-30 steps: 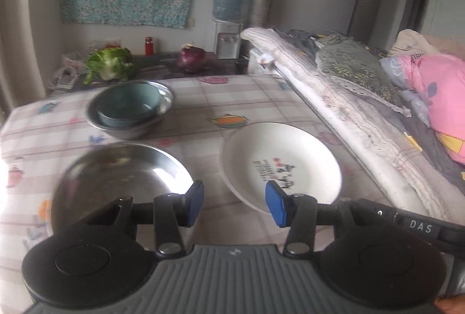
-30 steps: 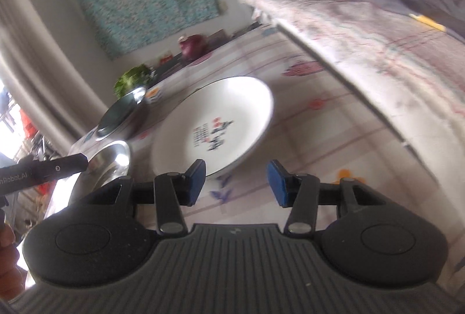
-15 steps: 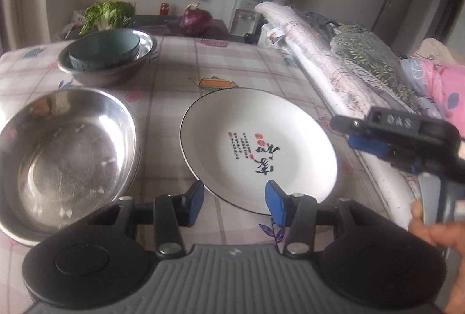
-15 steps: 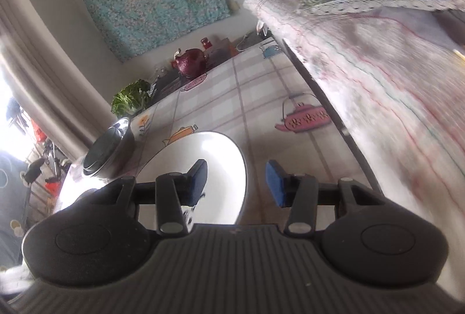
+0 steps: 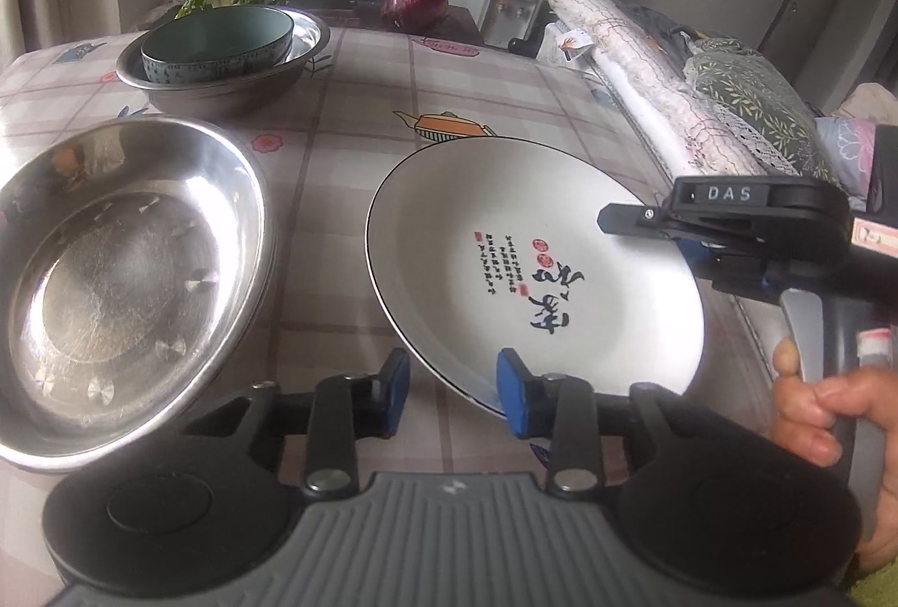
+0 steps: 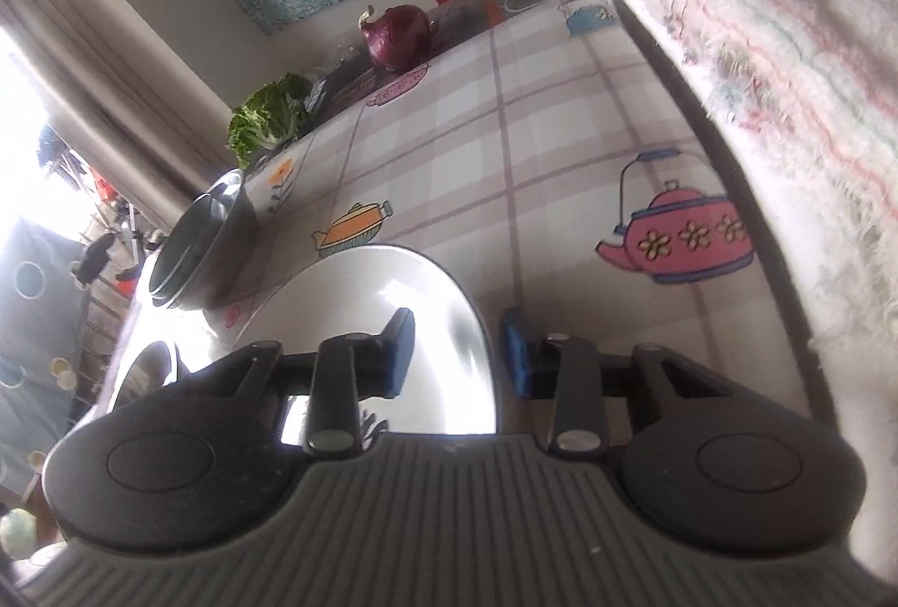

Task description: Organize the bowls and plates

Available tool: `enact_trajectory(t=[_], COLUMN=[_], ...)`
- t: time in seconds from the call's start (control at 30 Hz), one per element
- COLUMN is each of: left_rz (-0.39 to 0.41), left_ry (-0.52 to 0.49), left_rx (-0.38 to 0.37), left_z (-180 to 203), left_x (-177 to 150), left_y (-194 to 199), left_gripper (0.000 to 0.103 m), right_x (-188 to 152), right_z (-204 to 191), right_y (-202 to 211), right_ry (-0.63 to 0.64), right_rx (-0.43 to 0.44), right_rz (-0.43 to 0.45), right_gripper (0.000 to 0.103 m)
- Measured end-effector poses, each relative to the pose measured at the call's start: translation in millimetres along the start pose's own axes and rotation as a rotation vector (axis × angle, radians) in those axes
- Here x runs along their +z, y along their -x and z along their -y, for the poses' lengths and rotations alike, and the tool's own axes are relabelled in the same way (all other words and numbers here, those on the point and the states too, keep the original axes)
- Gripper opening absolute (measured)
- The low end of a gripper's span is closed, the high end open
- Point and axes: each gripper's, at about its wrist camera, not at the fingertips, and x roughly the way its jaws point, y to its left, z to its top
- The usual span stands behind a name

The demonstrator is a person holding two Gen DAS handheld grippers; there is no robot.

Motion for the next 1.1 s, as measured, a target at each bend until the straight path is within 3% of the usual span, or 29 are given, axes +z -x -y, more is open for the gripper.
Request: enact_trajectory(t=[0.27,0.6,0.87,0.97,1.1], left_rz=[-0.005,-0.013,-0.004,0.047,0.129], left_ry=[-0.035,-0.170,-0.199,-0.198,-0.186], left_rx=[0.080,0.091,0.014,-0.033,-0.041], left_z=[0,-8,-28,-37,-40], left_x=[-3,-41,-61,-68,-80], left_y=[6,41,62,64,64], left_gripper=[0.029,0.030,0.030,0.029,0.030], right_x=[-25,-100,-143,-152,-155], right_z=[-8,-26,-35,-35,-36], right_y=[18,72,98,101,102], right_ry=[0.026,0.045,0.001,-0.008,0.004], right_rx=[-0.037,-0.070,-0.066,-0.059,-0.054], right_rz=[-0.010,-0.006,0.026,0.045,0.062], right_gripper=[0.023,0.024,0.024,0.025,0.025])
